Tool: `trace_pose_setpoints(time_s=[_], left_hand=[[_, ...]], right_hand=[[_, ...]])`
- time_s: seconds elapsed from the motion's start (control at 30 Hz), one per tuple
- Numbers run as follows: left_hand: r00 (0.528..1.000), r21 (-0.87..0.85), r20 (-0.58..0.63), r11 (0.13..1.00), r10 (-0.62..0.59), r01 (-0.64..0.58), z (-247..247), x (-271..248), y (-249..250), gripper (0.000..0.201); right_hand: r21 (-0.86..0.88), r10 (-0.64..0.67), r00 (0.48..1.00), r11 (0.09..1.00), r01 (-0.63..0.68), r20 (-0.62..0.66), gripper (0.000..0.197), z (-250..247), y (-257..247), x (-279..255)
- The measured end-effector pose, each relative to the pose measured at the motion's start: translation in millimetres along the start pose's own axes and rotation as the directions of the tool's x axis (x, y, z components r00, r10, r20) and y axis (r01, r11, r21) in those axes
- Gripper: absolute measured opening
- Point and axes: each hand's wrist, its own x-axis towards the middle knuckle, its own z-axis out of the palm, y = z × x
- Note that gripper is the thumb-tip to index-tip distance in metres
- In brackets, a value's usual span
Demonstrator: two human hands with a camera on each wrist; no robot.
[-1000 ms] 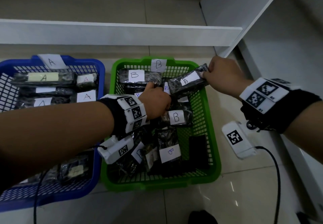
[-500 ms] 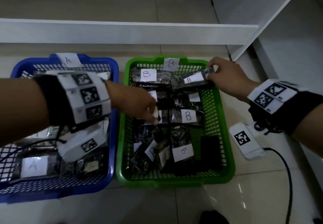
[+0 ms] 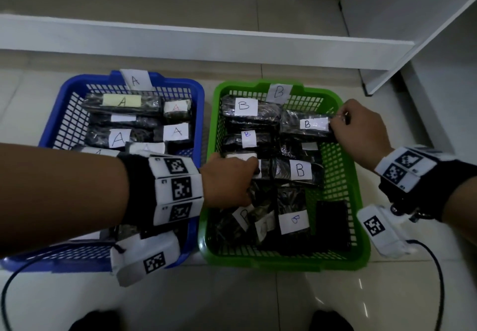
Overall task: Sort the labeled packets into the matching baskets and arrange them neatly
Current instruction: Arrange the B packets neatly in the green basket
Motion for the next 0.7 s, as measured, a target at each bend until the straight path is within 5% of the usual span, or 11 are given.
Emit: trace_pose_setpoints(time_s=[0.2, 0.3, 0.4, 0.53, 0.7], left_hand=[[0.999, -0.086, 0.044, 0.996, -0.010, 0.013, 12.1, -1.6, 9.1, 0.058], [0.994, -0.148, 0.107, 0.988, -0.028, 0.044, 15.2, 0.4, 11.8, 0.060], [0.988, -0.243, 0.151, 0.967, -0.034, 0.071, 10.9, 6.6, 12.8, 0.056], [0.983, -0.371, 0.185, 0.926, 0.004, 0.066, -5.6, 14.9, 5.7, 0.052], [0.992, -0.474, 0.114, 0.880, 0.050, 0.010, -52.4, 20.4, -21.3, 0.042]], right_hand=[[0.095, -0.035, 0.988, 0.994, 0.049, -0.148, 0.019, 11.1, 8.6, -15.6], [0.097, -0.023, 0.997, 0.995, 0.030, -0.073, 0.013, 15.8, 8.9, -22.3], [-0.159, -0.085, 0.996, 0.983, 0.088, 0.022, 0.005, 24.2, 9.9, -26.2], [-0.441, -0.196, 0.980, 0.876, 0.194, 0.040, 0.034, 31.2, 14.5, -32.4], [-0.176, -0.427, 0.894, 0.878, 0.446, 0.134, 0.018, 23.7, -2.4, -37.4]])
